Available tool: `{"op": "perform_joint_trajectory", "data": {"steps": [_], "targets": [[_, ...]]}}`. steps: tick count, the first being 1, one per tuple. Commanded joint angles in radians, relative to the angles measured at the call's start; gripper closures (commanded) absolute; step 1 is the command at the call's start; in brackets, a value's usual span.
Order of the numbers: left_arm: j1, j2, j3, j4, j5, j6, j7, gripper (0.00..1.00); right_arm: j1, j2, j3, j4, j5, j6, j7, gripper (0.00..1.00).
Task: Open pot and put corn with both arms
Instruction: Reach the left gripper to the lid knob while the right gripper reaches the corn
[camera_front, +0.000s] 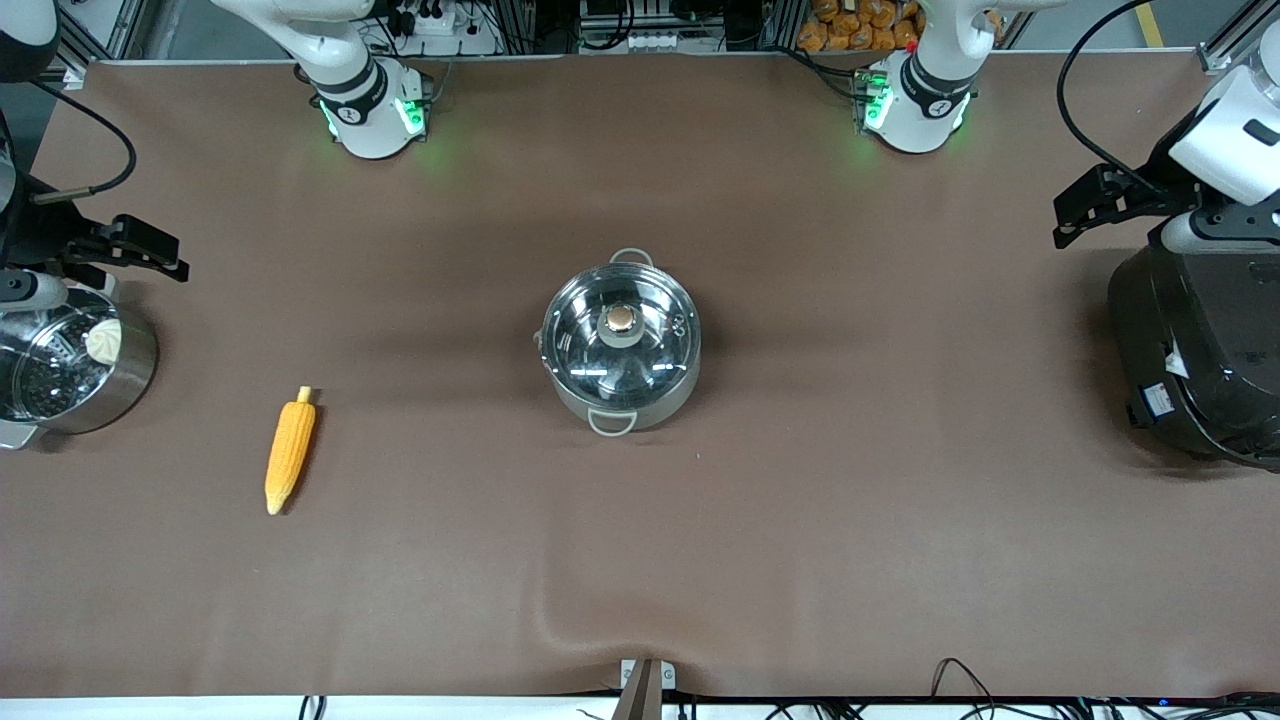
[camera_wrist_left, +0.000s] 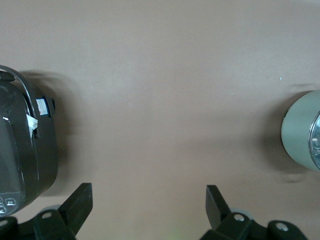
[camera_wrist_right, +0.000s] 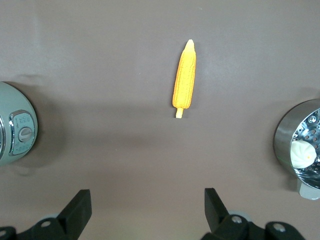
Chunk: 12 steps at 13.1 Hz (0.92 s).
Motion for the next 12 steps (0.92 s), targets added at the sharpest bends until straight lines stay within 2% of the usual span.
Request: {"op": "perform_joint_trajectory", "data": {"steps": [1,3,6,9,12], "targets": [[0.010,0.001,-0.001,0.016,-0.017,-0.020,0.033,0.00,-0.003,-0.022,0.007,-0.020,0.003,0.006,-0.015,0.00],[0.009,0.005,-0.001,0.016,-0.014,-0.020,0.033,0.00,0.020,-0.024,-0.006,-0.020,0.001,0.008,-0.014,0.00],[-0.008,0.014,-0.012,0.018,0.051,-0.020,0.030,0.00,0.069,-0.022,-0.056,-0.021,0.001,0.006,-0.014,0.00],[-0.022,0.043,-0.065,0.018,0.045,-0.020,-0.016,0.00,0.061,-0.018,-0.058,-0.026,0.001,0.006,-0.014,0.00],[-0.025,0.099,-0.153,0.028,0.034,-0.009,-0.149,0.00,0.055,-0.007,-0.056,-0.064,0.011,0.038,-0.014,0.00]]}}
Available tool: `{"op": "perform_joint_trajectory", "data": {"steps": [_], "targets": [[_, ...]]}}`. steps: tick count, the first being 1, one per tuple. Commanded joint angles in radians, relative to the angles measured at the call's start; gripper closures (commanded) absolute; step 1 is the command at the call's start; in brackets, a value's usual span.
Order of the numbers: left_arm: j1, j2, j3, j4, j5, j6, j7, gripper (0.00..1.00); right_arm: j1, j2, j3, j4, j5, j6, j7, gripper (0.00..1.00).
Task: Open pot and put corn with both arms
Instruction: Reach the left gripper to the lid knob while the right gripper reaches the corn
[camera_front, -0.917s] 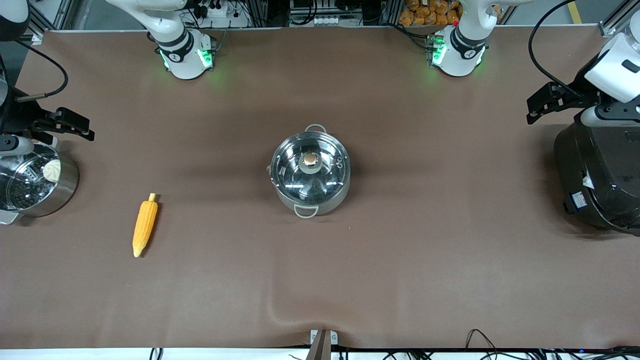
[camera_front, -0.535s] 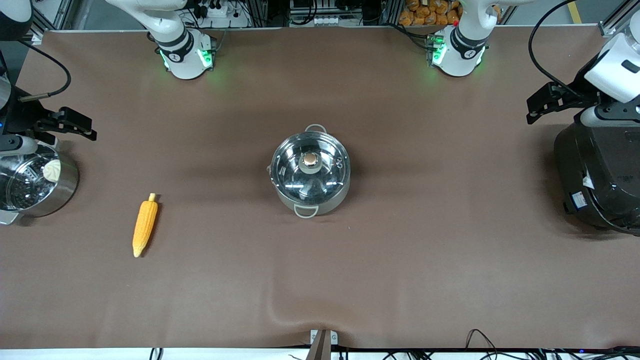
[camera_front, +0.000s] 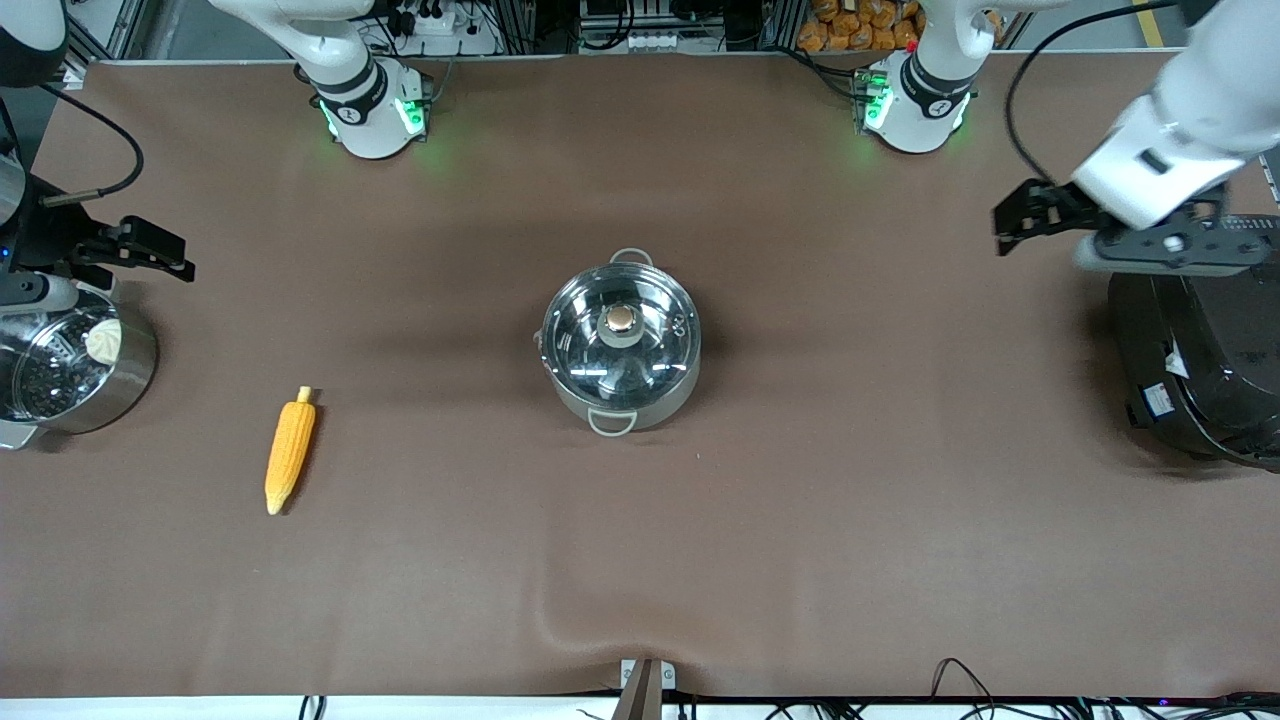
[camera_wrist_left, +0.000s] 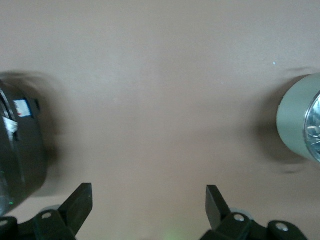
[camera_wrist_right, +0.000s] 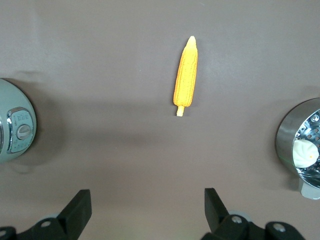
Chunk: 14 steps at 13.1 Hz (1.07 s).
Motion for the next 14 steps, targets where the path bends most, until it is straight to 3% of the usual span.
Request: {"op": "perform_joint_trajectory", "data": {"steps": [1,3,5,9,11,14], "targets": [[-0.019,0.075,-0.079,0.070,0.011,-0.004,-0.134,0.00,0.007,-0.008,-0.006,-0.043,0.012,0.026,-0.011,0.00],[-0.091,0.174,-0.127,0.170,0.006,-0.002,-0.388,0.00,0.007,-0.003,-0.007,-0.057,0.010,0.026,-0.011,0.00],[-0.202,0.274,-0.122,0.240,0.009,0.027,-0.599,0.00,0.004,0.021,-0.007,-0.061,0.010,0.026,-0.012,0.00],[-0.360,0.402,-0.111,0.261,0.017,0.179,-0.952,0.00,0.004,0.144,-0.007,-0.061,0.010,0.078,-0.014,0.00],[-0.441,0.469,-0.075,0.291,0.017,0.216,-1.020,0.00,0.010,0.234,-0.007,-0.060,0.007,0.116,-0.015,0.00],[-0.603,0.566,0.054,0.334,0.017,0.263,-1.133,0.00,-0.017,0.320,-0.007,-0.061,0.001,0.192,-0.052,0.00]]}}
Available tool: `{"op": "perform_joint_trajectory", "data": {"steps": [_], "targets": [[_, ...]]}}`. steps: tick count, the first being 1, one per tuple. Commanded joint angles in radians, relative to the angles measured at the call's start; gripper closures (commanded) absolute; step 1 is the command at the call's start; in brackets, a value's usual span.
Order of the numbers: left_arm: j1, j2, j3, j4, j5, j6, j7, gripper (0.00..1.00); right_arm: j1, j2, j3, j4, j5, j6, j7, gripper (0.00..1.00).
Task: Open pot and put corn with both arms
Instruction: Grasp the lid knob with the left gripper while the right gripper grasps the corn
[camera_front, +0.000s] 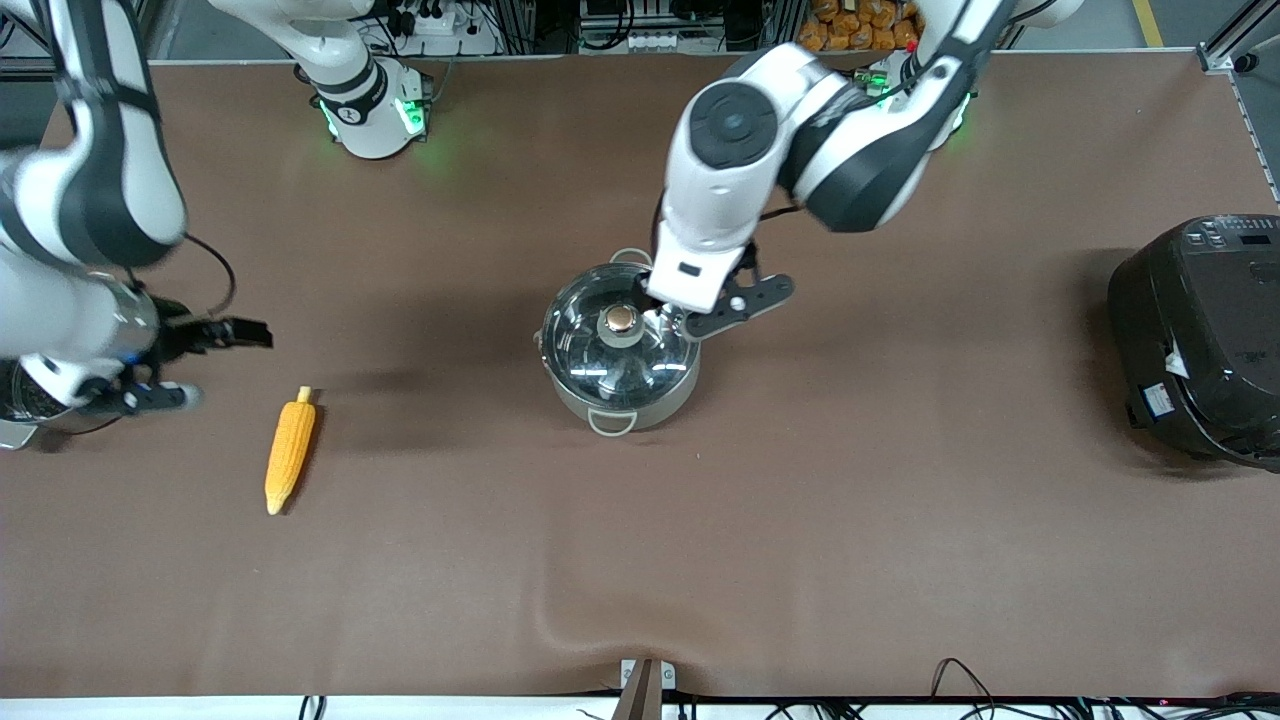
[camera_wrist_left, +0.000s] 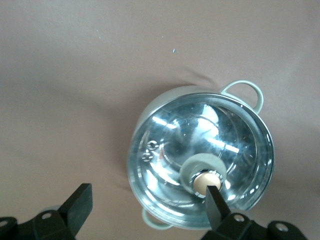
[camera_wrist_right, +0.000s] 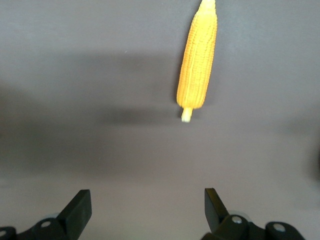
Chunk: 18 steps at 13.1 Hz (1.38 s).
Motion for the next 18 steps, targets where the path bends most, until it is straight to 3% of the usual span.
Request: {"op": "perform_joint_trajectory", "data": {"steps": [1,5,10,18], "targets": [[-0.145,0.077,0.126,0.070,0.016,0.033,-0.077,0.00,-0.026,0.059,-0.004,0.018,0.000,0.039,-0.066,0.00],[-0.191,0.129,0.164,0.070,0.016,0.125,-0.126,0.00,-0.032,0.149,-0.005,0.020,-0.012,0.148,-0.069,0.00],[-0.227,0.166,0.178,0.070,0.016,0.132,-0.130,0.02,-0.054,0.326,-0.005,0.043,-0.022,0.295,-0.066,0.00],[-0.236,0.194,0.178,0.069,0.017,0.164,-0.130,0.15,-0.063,0.453,-0.005,0.130,-0.025,0.340,-0.083,0.00]]}}
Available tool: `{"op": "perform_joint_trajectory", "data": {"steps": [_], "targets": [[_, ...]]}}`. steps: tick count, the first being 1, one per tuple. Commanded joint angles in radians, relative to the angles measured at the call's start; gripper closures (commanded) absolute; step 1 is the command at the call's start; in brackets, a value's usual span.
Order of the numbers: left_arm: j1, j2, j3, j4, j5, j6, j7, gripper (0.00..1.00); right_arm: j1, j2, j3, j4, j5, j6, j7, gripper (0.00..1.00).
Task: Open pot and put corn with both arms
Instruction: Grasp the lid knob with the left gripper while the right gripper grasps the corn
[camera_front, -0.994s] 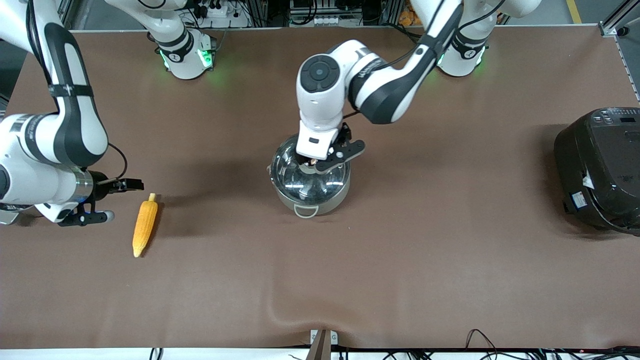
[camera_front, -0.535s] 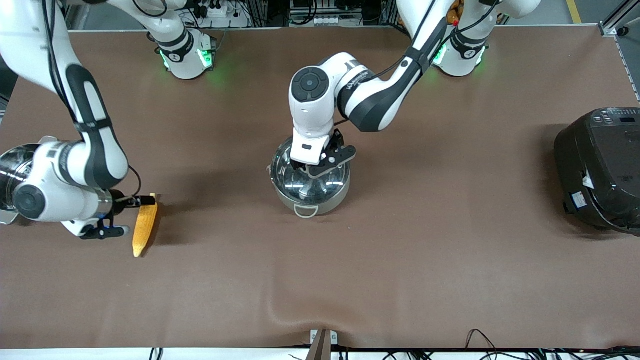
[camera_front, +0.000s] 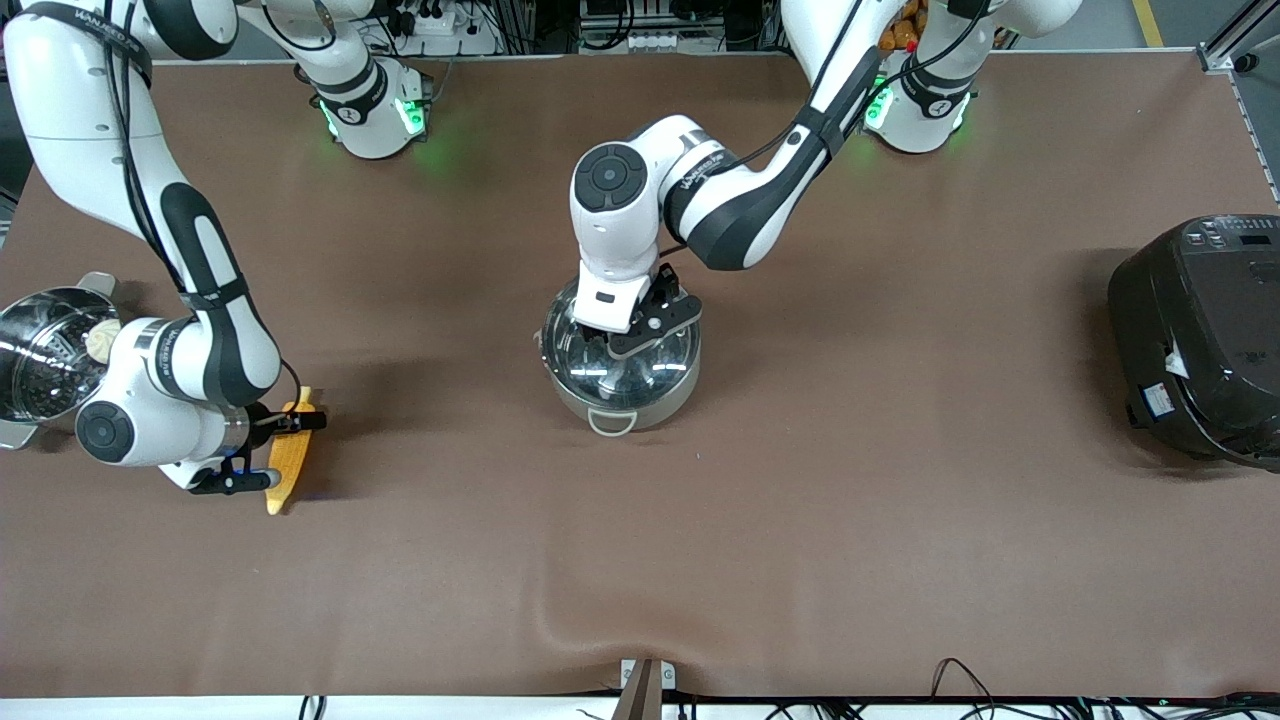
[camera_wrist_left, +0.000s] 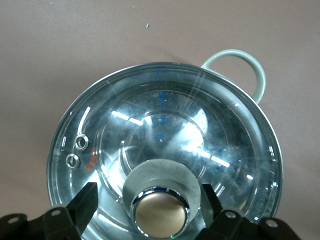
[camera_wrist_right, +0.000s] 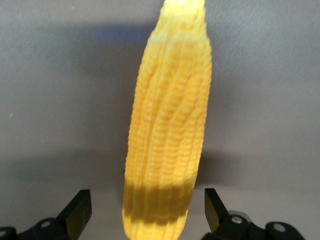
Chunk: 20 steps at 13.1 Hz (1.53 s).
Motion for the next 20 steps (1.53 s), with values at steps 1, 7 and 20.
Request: {"op": "perform_joint_trajectory", "data": {"steps": [1,7,20], "targets": [[-0.017,0.023,0.013,0.030,0.016,0.006,-0.021,0.25,-0.020,0.049,0.012,0.058,-0.016,0.001,-0.034,0.00],[-0.024,0.023,0.012,0.030,0.016,0.017,-0.021,0.53,-0.037,0.052,0.012,0.069,-0.021,0.021,-0.204,0.94],[-0.018,-0.092,0.004,0.002,0.020,0.006,-0.019,1.00,0.194,-0.076,0.022,0.319,-0.055,-0.466,-0.346,0.94]]}}
